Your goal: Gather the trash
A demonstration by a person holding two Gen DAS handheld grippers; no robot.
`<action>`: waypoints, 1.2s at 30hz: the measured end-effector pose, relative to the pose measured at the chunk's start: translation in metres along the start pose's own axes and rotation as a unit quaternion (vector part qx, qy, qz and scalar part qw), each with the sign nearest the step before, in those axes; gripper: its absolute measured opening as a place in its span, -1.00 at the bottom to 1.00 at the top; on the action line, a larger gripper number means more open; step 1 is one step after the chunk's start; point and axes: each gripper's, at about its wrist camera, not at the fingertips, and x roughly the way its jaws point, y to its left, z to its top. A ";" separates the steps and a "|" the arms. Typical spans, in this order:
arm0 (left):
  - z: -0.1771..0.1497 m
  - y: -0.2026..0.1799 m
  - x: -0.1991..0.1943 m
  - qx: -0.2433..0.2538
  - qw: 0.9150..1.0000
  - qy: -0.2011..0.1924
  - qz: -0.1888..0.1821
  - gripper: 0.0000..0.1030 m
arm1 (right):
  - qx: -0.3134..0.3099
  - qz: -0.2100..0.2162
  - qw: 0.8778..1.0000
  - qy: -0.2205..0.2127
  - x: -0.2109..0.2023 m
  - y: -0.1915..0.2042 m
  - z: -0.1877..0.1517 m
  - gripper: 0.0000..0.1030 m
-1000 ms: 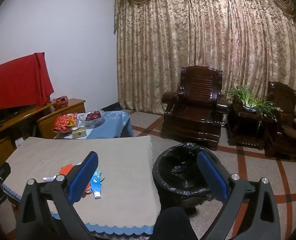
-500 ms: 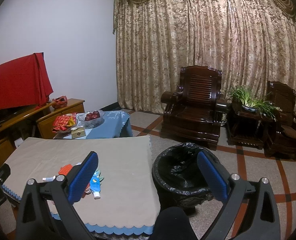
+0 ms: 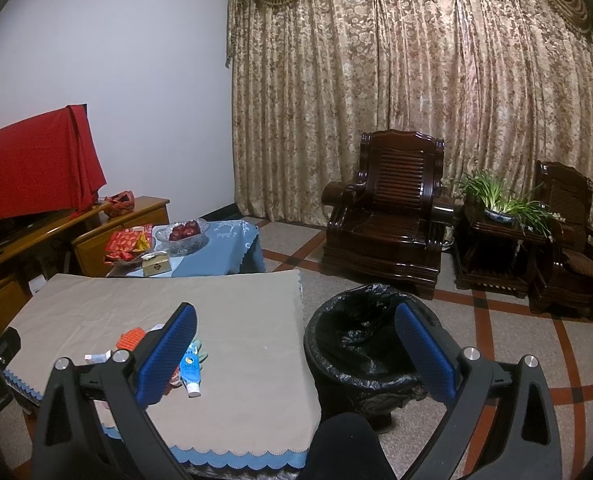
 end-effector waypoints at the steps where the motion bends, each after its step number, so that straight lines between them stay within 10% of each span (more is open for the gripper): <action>1: 0.000 0.000 0.000 0.000 1.000 0.000 0.000 0.89 | 0.000 0.000 1.000 0.000 0.000 -0.001 0.000 0.88; 36: -0.020 0.004 0.008 -0.003 1.000 0.012 0.001 0.89 | -0.003 0.000 1.000 0.010 0.010 0.001 -0.030 0.88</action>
